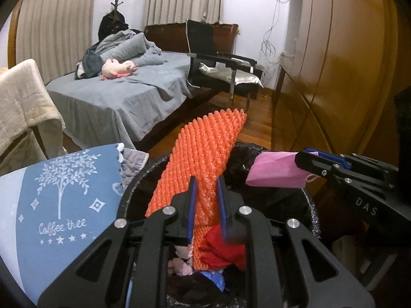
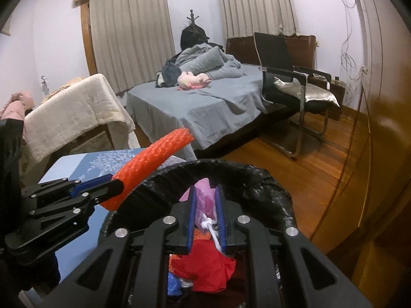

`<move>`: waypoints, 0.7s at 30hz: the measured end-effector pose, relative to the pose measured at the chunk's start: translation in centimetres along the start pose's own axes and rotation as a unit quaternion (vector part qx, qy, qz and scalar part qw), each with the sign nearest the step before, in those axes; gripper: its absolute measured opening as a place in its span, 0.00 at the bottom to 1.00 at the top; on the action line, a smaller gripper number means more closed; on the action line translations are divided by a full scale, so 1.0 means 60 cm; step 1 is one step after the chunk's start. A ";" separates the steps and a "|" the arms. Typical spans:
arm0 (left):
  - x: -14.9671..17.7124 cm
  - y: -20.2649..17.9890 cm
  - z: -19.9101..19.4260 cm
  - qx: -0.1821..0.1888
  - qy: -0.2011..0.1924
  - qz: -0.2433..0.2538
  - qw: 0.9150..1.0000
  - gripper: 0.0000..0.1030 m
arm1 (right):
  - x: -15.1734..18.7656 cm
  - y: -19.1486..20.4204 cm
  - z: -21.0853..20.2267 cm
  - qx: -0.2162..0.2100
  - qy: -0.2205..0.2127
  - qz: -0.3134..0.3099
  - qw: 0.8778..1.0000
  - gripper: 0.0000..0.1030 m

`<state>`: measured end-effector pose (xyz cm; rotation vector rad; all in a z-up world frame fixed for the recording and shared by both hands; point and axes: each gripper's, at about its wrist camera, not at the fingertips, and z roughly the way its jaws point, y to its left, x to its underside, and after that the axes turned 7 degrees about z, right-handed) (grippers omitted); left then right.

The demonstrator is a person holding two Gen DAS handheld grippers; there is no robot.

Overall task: Collect trash
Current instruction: 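Open both tools to drop the orange pad and pink mask into the bin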

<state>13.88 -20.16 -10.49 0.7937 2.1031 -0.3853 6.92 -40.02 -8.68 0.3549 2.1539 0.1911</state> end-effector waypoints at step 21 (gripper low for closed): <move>0.010 0.057 -0.033 -0.021 -0.005 -0.031 0.999 0.73 | 0.006 0.001 -0.002 0.013 0.001 -0.002 1.000 0.60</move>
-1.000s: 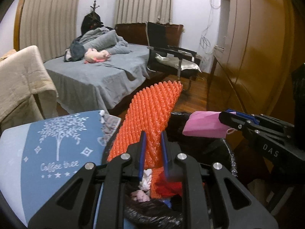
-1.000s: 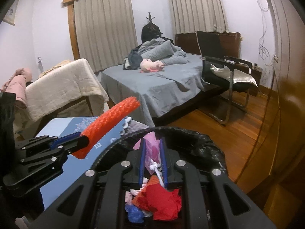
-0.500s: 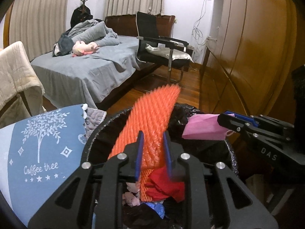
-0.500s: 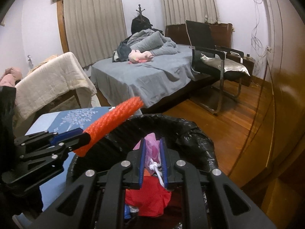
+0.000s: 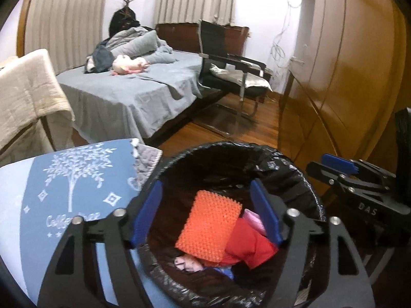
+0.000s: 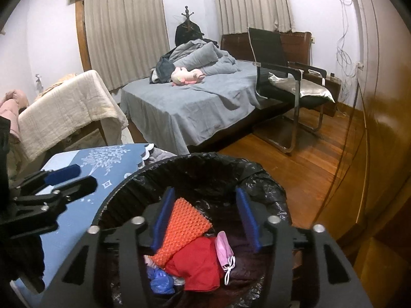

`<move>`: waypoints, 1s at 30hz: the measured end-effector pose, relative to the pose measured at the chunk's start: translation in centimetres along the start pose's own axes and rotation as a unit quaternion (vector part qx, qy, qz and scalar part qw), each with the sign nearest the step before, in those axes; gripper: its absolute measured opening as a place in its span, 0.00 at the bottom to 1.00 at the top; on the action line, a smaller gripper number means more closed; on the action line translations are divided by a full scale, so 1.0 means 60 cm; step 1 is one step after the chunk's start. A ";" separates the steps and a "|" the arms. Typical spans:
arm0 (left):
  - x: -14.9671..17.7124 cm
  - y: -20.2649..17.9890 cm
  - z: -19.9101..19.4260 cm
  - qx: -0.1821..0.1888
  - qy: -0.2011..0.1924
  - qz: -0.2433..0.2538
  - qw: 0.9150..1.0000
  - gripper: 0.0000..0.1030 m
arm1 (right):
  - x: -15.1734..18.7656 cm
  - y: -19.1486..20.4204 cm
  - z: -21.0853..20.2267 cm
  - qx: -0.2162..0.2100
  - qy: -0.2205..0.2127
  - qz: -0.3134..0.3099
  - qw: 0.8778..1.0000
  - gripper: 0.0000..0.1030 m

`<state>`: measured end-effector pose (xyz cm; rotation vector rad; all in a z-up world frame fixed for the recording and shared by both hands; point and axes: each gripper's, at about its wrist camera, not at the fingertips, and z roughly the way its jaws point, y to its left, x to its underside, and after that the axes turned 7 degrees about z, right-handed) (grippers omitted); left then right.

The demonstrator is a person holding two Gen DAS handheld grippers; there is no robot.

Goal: Collect trash

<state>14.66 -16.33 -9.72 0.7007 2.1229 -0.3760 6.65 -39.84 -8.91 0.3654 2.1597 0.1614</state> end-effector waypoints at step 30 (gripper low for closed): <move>0.031 0.045 -0.245 -0.129 -0.050 -0.042 0.989 0.95 | -0.011 0.157 -0.149 -0.080 -0.023 -0.047 0.995 0.94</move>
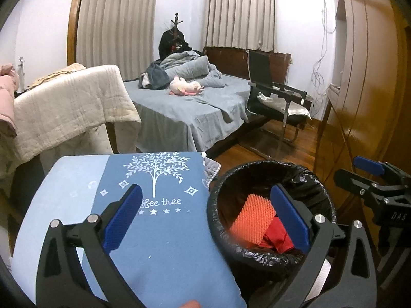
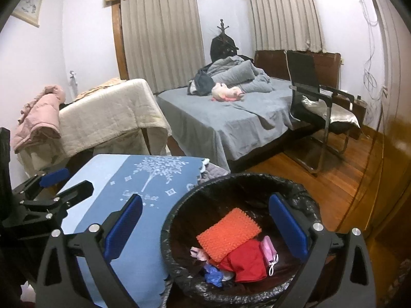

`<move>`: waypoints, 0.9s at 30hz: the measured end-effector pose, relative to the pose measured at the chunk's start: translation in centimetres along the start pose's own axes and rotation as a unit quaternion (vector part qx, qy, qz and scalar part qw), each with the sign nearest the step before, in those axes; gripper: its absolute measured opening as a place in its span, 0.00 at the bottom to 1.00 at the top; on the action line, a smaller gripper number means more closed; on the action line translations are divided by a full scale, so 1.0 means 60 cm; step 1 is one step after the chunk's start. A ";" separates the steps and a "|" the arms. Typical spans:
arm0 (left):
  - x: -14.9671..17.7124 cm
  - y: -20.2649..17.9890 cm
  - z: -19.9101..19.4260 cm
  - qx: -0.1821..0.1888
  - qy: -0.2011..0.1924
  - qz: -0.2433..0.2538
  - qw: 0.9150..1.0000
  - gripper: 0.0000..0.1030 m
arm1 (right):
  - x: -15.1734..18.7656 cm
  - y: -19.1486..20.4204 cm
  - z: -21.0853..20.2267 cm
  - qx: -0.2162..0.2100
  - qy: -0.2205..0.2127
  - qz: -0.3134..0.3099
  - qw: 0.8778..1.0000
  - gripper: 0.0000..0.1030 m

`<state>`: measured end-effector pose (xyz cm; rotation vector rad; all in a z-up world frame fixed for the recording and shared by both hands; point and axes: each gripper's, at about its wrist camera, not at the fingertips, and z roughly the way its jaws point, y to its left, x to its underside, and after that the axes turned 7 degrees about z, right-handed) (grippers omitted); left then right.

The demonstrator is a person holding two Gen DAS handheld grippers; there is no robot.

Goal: Collect trash

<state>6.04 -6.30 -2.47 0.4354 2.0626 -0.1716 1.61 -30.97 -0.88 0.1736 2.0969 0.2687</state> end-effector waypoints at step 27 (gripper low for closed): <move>-0.008 -0.003 -0.074 -0.018 -0.040 0.002 0.999 0.95 | -0.009 0.035 -0.042 -0.009 -0.016 -0.020 1.000 0.94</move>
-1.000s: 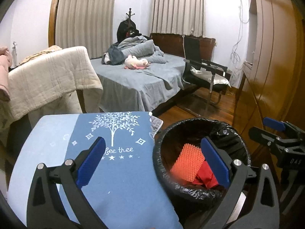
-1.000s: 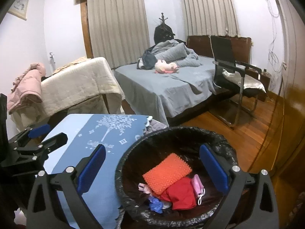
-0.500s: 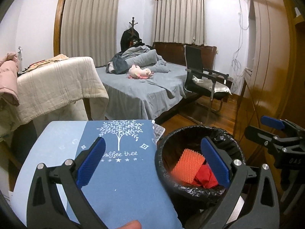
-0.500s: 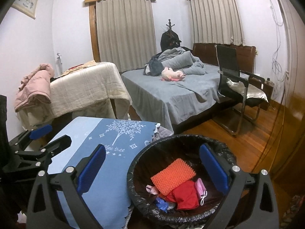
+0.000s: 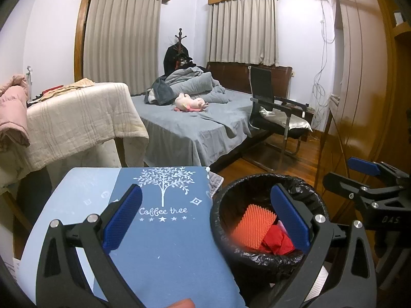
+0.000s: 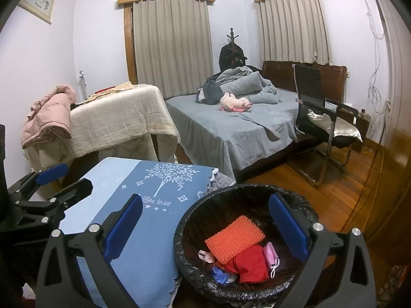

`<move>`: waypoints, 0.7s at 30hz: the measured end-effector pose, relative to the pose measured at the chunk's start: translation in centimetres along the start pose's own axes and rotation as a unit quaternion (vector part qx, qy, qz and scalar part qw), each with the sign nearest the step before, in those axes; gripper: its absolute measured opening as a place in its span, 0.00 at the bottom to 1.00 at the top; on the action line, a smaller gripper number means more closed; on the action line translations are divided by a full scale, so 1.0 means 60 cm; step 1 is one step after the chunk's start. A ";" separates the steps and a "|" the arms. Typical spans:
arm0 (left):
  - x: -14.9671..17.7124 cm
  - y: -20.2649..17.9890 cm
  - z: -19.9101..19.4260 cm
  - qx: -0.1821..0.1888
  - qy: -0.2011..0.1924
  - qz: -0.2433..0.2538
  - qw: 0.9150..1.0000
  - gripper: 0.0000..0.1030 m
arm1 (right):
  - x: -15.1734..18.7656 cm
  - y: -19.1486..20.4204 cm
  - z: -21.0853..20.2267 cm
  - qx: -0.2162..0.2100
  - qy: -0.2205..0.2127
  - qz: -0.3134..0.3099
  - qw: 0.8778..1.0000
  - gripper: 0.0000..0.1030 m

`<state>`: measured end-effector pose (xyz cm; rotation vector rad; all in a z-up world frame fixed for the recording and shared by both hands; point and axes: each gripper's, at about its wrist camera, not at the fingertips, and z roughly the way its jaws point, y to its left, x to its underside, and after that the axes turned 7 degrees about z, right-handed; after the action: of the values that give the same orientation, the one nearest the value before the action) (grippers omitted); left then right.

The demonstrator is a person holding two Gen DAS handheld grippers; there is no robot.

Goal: Collect trash

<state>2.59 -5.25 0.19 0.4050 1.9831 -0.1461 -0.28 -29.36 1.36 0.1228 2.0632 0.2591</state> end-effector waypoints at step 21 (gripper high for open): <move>-0.001 -0.001 -0.002 -0.001 0.000 0.001 1.000 0.95 | 0.001 0.004 0.001 0.000 0.000 0.000 1.000 0.94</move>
<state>2.52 -5.29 0.29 0.4060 1.9821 -0.1438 -0.23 -29.13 1.35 0.1231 2.0643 0.2585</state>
